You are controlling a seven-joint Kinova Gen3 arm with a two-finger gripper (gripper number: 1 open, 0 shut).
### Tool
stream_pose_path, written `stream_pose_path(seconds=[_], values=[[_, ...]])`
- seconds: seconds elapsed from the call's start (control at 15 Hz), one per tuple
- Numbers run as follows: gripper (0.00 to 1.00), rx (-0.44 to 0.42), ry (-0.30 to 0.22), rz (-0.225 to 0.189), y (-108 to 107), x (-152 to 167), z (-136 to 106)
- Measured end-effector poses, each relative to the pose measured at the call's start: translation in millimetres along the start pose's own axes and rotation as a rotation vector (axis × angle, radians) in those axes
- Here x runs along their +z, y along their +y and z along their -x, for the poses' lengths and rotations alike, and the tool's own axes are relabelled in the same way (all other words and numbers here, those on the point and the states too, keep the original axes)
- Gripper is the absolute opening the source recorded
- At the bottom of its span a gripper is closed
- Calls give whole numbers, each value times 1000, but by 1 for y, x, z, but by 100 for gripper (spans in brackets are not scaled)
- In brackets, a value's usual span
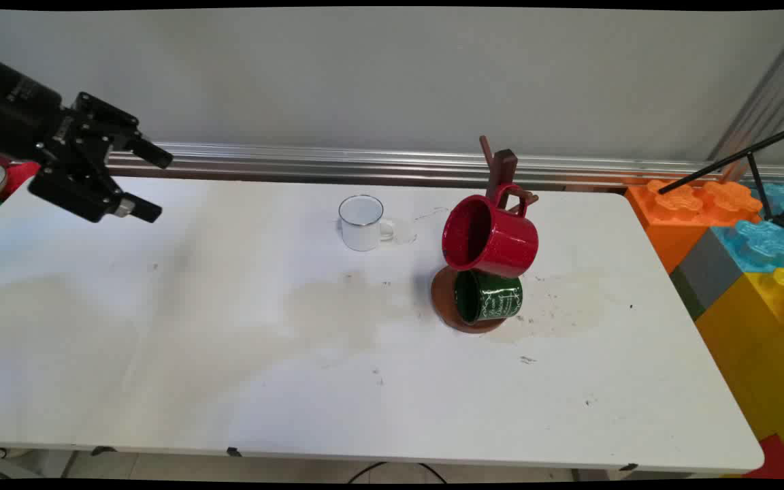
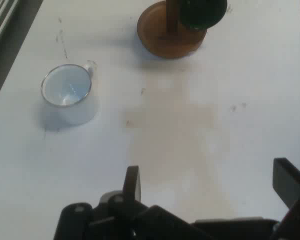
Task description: Pick up the red mug from the rack
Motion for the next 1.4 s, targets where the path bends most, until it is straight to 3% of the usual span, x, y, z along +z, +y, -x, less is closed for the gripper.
stream_pose_path(seconds=[0.6, 1.4], values=[[100, -85, 6, -4, 32, 35, -70], [100, -158, 60, 7, 78, 124, -147]])
